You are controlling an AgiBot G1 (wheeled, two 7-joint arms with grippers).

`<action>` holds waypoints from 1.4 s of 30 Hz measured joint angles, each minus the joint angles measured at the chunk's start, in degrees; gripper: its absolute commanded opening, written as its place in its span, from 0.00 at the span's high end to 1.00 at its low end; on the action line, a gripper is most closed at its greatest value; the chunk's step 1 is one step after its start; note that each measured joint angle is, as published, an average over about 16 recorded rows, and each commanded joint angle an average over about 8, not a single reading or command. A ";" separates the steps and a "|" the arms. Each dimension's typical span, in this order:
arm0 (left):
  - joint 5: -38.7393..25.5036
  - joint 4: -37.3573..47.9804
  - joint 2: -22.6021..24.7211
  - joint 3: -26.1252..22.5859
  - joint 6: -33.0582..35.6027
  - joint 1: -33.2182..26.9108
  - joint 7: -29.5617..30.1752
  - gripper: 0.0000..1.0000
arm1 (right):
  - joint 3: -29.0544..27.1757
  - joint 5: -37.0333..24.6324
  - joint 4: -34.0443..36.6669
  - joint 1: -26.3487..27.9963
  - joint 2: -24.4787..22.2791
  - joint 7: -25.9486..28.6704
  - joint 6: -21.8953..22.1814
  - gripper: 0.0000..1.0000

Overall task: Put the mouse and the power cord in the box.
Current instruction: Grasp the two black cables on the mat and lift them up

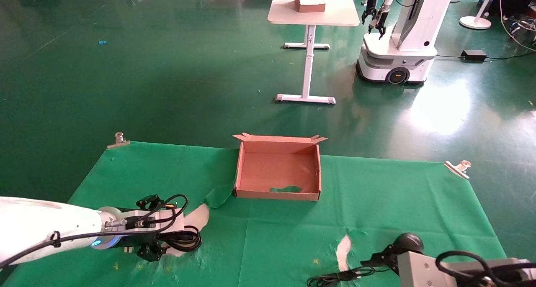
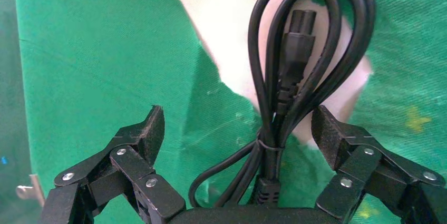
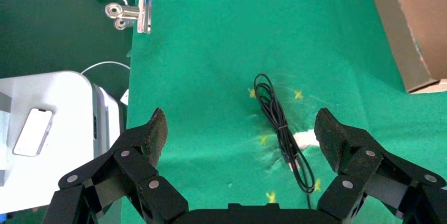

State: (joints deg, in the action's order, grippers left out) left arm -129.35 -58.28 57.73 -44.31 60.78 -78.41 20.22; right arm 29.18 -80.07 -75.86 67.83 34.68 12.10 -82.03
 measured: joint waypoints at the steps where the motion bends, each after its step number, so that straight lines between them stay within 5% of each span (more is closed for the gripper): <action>1: 0.27 0.05 -0.05 0.06 0.14 -0.09 -0.17 0.00 | 0.27 -0.74 -0.02 0.22 0.24 0.08 0.08 0.00; 12: 2.19 0.34 -0.46 0.34 0.96 -0.51 -1.87 0.00 | 5.44 -13.99 2.86 5.21 7.61 -0.63 2.27 0.00; 24: 2.34 0.66 -0.39 0.36 0.89 -0.60 -2.16 0.00 | 12.24 -27.36 17.15 11.17 22.24 -4.72 6.73 0.03; 25: 2.34 0.67 -0.39 0.36 0.89 -0.60 -2.16 0.06 | 12.64 -28.05 18.41 11.46 23.20 -4.97 7.07 0.11; 31: 2.36 0.72 -0.39 0.36 0.89 -0.61 -2.19 0.81 | 14.04 -30.65 24.19 12.47 27.04 -5.98 8.81 0.84; 33: 2.36 0.73 -0.39 0.36 0.89 -0.61 -2.19 0.99 | 14.23 -31.05 25.26 12.64 27.66 -6.12 9.17 0.98; 42: 2.37 0.76 -0.39 0.37 0.88 -0.60 -2.20 1.00 | 14.32 -31.32 26.48 12.84 28.26 -6.16 9.61 1.00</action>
State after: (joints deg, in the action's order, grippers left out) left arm -126.98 -57.52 57.34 -43.95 61.66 -79.02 18.03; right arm 43.50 -111.39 -49.38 80.67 62.94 5.93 -72.41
